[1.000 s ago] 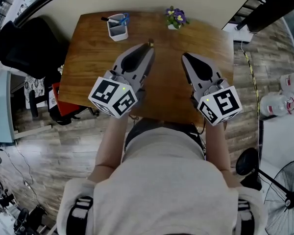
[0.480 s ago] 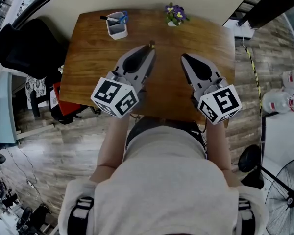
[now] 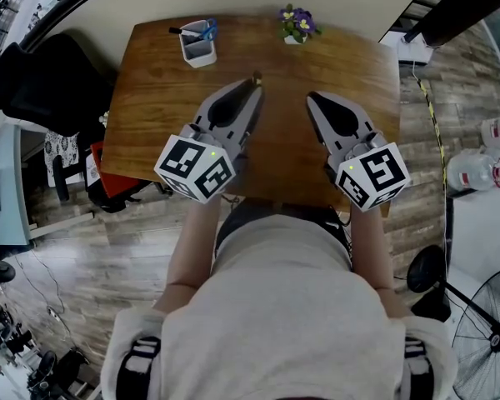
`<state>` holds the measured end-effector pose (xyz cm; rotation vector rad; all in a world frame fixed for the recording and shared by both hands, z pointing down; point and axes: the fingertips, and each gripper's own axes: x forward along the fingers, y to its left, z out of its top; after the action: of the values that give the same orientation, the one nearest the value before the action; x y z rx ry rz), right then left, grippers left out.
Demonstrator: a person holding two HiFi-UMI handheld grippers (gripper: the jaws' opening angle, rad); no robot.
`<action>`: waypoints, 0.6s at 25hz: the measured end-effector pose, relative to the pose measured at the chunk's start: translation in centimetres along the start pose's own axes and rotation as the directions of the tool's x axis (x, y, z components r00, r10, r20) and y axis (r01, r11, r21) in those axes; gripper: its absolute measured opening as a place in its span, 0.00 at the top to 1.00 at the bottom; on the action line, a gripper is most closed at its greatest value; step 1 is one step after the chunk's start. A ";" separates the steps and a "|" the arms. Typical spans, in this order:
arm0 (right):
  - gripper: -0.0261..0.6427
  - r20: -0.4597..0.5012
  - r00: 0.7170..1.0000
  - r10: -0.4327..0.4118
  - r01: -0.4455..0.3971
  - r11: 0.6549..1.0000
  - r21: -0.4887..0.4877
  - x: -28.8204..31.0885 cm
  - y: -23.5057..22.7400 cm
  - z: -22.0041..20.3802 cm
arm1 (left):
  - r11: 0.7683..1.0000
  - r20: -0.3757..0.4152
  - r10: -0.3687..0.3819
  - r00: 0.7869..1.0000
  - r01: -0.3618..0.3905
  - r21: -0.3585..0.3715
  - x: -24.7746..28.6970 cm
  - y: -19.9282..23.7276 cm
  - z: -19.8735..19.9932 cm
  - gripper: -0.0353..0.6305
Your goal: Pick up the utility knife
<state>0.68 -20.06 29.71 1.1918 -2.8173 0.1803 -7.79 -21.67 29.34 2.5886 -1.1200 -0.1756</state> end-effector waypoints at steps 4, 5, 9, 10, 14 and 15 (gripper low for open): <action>0.94 0.002 1.000 0.003 -0.003 1.000 0.002 0.0 0.3 0.0 | 1.000 0.001 0.002 1.000 -0.002 -0.005 -0.2 0.0 -0.1 0.84; 0.94 0.003 1.000 0.005 -0.005 1.000 0.001 0.0 0.4 0.0 | 1.000 0.002 0.004 1.000 -0.004 -0.005 -0.3 0.1 0.0 0.84; 0.94 0.000 1.000 0.003 -0.003 1.000 0.001 0.1 0.4 0.0 | 1.000 0.007 0.012 1.000 -0.012 -0.006 -0.4 0.3 0.1 0.84; 0.94 -0.001 1.000 0.004 -0.004 1.000 0.001 0.1 0.4 0.0 | 1.000 0.008 0.013 1.000 -0.013 -0.007 -0.4 0.3 0.1 0.84; 0.94 -0.002 1.000 0.011 -0.011 1.000 -0.005 0.1 0.6 0.0 | 1.000 0.013 0.016 1.000 -0.016 -0.012 -0.5 0.4 0.2 0.84; 0.94 -0.003 1.000 0.011 -0.011 1.000 -0.004 0.1 0.7 0.0 | 1.000 0.014 0.017 1.000 -0.017 -0.014 -0.6 0.4 0.2 0.84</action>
<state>0.15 -19.65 29.69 1.1750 -2.8207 0.1764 -8.48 -21.54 29.28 2.5686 -1.1417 -0.1972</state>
